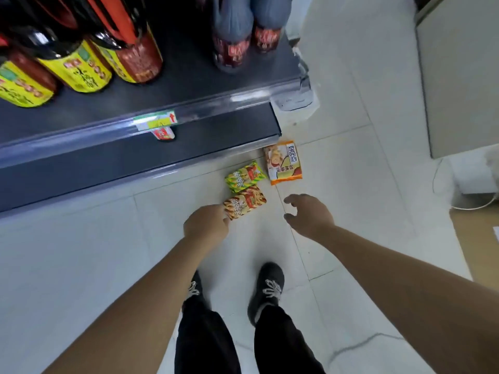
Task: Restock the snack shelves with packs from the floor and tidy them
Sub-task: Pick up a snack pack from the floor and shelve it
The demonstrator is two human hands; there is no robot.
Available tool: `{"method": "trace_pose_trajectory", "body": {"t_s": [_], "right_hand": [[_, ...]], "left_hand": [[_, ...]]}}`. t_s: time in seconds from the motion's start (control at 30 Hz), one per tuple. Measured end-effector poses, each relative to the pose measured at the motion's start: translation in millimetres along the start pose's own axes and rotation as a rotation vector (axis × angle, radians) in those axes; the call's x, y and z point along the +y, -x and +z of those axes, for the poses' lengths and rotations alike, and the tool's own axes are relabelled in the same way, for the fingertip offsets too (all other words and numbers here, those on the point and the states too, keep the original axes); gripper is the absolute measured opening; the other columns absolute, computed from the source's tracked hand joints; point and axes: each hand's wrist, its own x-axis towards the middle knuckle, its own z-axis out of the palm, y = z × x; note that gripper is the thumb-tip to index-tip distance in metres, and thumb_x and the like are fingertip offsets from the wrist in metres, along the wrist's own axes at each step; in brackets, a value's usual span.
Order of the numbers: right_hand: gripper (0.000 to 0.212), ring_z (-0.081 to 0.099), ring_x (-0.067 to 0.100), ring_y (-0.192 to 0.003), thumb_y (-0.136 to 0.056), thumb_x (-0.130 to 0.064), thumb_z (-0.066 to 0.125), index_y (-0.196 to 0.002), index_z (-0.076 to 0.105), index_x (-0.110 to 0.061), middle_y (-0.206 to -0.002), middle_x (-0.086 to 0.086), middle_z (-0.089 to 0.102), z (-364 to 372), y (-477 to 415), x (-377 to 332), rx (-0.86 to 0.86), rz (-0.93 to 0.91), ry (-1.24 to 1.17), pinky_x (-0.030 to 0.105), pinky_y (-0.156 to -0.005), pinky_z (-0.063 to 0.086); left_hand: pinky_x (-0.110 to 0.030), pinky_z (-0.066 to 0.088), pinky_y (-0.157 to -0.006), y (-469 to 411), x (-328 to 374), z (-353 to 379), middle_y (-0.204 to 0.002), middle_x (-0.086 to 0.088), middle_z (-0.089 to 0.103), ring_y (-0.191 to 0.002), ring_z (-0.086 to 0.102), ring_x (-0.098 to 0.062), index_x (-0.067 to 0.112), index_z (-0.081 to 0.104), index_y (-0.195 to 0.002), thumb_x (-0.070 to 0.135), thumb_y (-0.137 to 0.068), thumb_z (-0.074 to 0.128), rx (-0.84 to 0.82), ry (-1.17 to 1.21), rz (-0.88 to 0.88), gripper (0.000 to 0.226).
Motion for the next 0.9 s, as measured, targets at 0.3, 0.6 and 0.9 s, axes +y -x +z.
{"method": "trace_pose_trajectory", "body": {"t_s": [0.3, 0.6, 0.9], "right_hand": [[0.039, 0.051, 0.022, -0.121, -0.094, -0.035, 0.053, -0.131, 0.054, -0.024, -0.129, 0.001, 0.056, 138, -138, 46, -0.054, -0.005, 0.014, 0.036, -0.09, 0.048], [0.056, 0.048, 0.032, -0.124, -0.092, -0.037, 0.05, -0.143, 0.035, -0.021, -0.137, 0.009, 0.048, 253, -303, 56, -0.041, 0.11, -0.158, 0.044, -0.099, 0.045], [0.048, 0.057, 0.032, -0.11, -0.094, -0.035, 0.036, -0.142, 0.032, -0.031, -0.124, 0.008, 0.06, 275, -306, 41, -0.006, 0.176, -0.399, 0.049, -0.09, 0.051]], "left_hand": [[-0.036, 0.049, -0.087, -136, -26, 158, -0.123, -0.009, 0.063, -0.113, 0.058, -0.028, 0.013, 0.058, -0.125, 0.031, -0.096, 0.047, 0.016, 0.07, -0.067, 0.036], [-0.044, 0.046, -0.1, -267, -70, 279, -0.139, -0.016, 0.047, -0.124, 0.051, -0.036, 0.006, 0.015, -0.146, 0.028, -0.09, 0.058, -0.088, 0.297, -0.211, 0.074], [-0.043, 0.042, -0.106, -264, -67, 285, -0.144, -0.005, 0.046, -0.13, 0.047, -0.03, 0.016, 0.015, -0.149, 0.023, -0.091, 0.061, -0.088, 0.697, -0.282, 0.074]]}}
